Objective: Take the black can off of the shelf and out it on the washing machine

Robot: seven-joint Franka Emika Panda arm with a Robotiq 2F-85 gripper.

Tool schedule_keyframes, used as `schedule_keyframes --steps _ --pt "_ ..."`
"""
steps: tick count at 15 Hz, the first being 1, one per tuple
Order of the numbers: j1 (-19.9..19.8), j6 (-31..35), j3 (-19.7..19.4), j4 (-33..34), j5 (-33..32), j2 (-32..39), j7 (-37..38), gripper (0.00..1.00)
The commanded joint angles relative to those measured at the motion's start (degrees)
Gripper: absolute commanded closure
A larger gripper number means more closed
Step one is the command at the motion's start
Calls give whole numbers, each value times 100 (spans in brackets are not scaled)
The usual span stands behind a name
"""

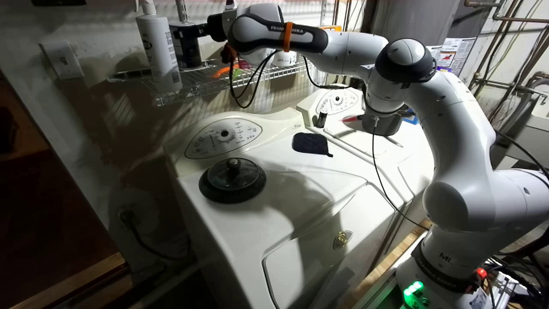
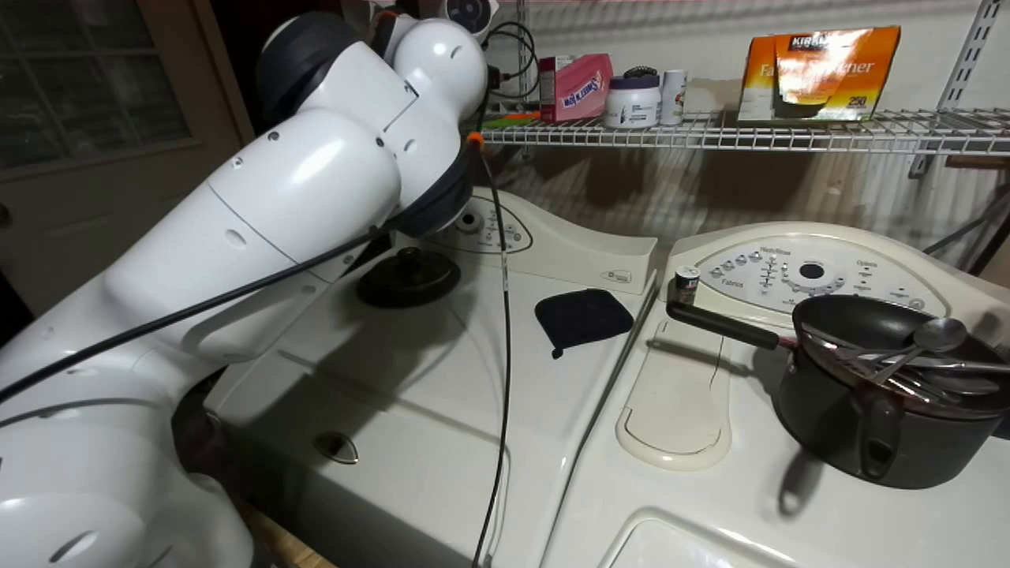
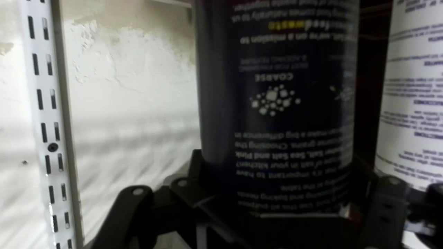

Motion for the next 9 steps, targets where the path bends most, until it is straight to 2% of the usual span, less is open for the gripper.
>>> schedule_keyframes --steps 1,3,5,6,8,9 --pt "-336 714 85 -914 58 -399 448 32" --pt "-449 1269 -246 -1462 149 -812 976 32" --pt "-488 2062 -942 -2060 440 -1534 1679 32" --pt "-353 2395 -1433 -2151 556 -1815 2049 32" --pt "-87 2778 -2239 -2454 1129 -2341 2308 32" --pt "60 2939 -2572 -2703 1772 -2622 2089 32"
